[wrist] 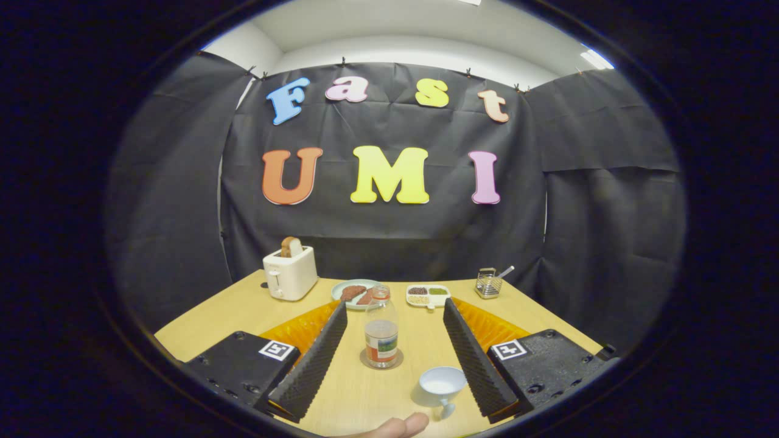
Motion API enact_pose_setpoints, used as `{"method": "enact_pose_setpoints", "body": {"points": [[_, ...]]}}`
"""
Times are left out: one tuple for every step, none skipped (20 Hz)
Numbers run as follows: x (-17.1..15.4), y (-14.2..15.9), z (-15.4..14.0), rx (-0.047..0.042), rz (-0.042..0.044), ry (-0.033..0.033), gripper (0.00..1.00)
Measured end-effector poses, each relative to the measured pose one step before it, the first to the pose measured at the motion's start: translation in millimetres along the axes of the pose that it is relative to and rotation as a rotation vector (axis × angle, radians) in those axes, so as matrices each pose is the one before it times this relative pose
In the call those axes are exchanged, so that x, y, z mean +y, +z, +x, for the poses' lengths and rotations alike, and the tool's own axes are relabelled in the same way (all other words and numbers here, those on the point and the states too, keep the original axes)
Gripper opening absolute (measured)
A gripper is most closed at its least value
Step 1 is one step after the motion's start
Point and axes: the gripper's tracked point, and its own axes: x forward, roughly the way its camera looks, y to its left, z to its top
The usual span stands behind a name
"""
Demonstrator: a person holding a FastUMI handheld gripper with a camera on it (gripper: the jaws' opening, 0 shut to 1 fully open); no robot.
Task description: Take the bottle from table, then pour the juice into the cup, finally place the bottle on the coaster
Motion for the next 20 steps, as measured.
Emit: {"method": "enact_pose_setpoints", "body": {"points": [[-0.76,5.33,-10.42,-0.00722,0.00911,0.00648,1.0],[-2.2,5.35,-10.21,-0.00942,0.00972,0.00132,1.0],[-1.75,4.4,-8.67,-0.00868,0.00607,-0.0004,1.0],[-0.77,1.08,-9.46,0.00195,0.00149,0.00242,1.0],[0.91,0.42,-8.05,0.00428,-0.0029,0.00394,1.0],[-0.6,2.7,-8.07,0.00344,-0.00573,-0.00488,1.0],[-3.32,4.91,-8.17,-0.00075,0.0001,-0.00551,1.0],[-0.38,7.5,-6.57,-0.00503,0.00261,-0.00032,1.0],[-0.09,7.99,-6.84,-0.01178,0.0026,0.00254,1.0],[0.02,8.04,-5.48,-0.00974,0.00336,0.00557,1.0],[0.26,7.71,-4.97,-0.00905,0.00368,0.00653,1.0],[-0.26,7.33,-5.09,-0.00607,0.00244,0.00457,1.0],[-2.56,7.09,-4.41,-0.00732,0.00315,0.00026,1.0],[-1.49,6.93,-4.97,-0.00608,0.00375,0.00076,1.0],[-1.52,6.46,-4.82,-0.00585,0.00478,0.00255,1.0],[-0.93,5.19,-3.31,-0.00087,0.00368,0.00218,1.0],[-1.13,3.2,-3.26,0.00058,0.00148,0.00184,1.0],[-0.92,5.52,-3.19,-0.00652,-0.00043,-0.00176,1.0],[-1.85,4.2,-2.24,-0.00882,-0.0022,-0.00376,1.0],[-0.25,3.65,-1.86,-0.00584,-0.00517,-0.0045,1.0]]}}
